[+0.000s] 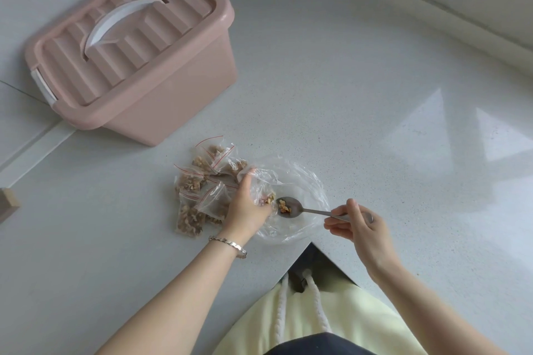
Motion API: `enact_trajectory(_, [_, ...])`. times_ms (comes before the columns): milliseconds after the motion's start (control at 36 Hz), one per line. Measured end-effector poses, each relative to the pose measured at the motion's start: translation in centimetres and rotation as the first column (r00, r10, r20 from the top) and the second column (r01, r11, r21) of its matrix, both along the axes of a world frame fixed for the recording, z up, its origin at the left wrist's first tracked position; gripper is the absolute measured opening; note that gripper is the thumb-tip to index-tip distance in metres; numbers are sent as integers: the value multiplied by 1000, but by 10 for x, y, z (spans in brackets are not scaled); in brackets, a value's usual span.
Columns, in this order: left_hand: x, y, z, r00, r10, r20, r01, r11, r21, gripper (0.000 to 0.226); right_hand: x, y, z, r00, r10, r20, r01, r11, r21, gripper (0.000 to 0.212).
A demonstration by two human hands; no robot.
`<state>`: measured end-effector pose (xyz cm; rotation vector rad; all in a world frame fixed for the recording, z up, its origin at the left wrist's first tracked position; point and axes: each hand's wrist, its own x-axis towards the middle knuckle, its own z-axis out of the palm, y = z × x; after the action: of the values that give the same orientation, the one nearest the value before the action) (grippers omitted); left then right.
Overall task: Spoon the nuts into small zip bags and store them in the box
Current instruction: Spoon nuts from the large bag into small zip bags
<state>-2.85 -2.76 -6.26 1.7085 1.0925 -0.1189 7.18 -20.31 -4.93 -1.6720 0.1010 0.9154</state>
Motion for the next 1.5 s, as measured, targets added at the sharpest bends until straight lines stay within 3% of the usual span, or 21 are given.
enact_trajectory(361, [-4, -3, -10, 996, -72, -43, 81, 965, 248, 72, 1, -11, -2, 985, -108, -135, 116, 992, 49, 41])
enact_trajectory(750, [-4, -5, -7, 995, -91, -46, 98, 972, 211, 71, -7, 1, -1, 998, -34, 54, 30, 997, 67, 38])
enact_trajectory(861, [-3, -7, -5, 989, -119, -86, 135, 969, 207, 47, -11, 5, -4, 998, -42, 38, 39, 996, 80, 38])
enact_trajectory(1028, [-1, -9, 2, 970, -208, -123, 236, 924, 300, 36, -12, 4, -8, 995, -70, -75, 77, 993, 89, 41])
enact_trajectory(1306, [-1, -1, 0, 984, -83, -155, 135, 923, 361, 35, -3, -11, -11, 930, -163, -329, 218, 966, 138, 39])
enact_trajectory(1500, [-4, -2, -7, 970, -106, -220, 185, 907, 378, 29, 5, -12, -11, 970, -148, -195, 166, 983, 76, 39])
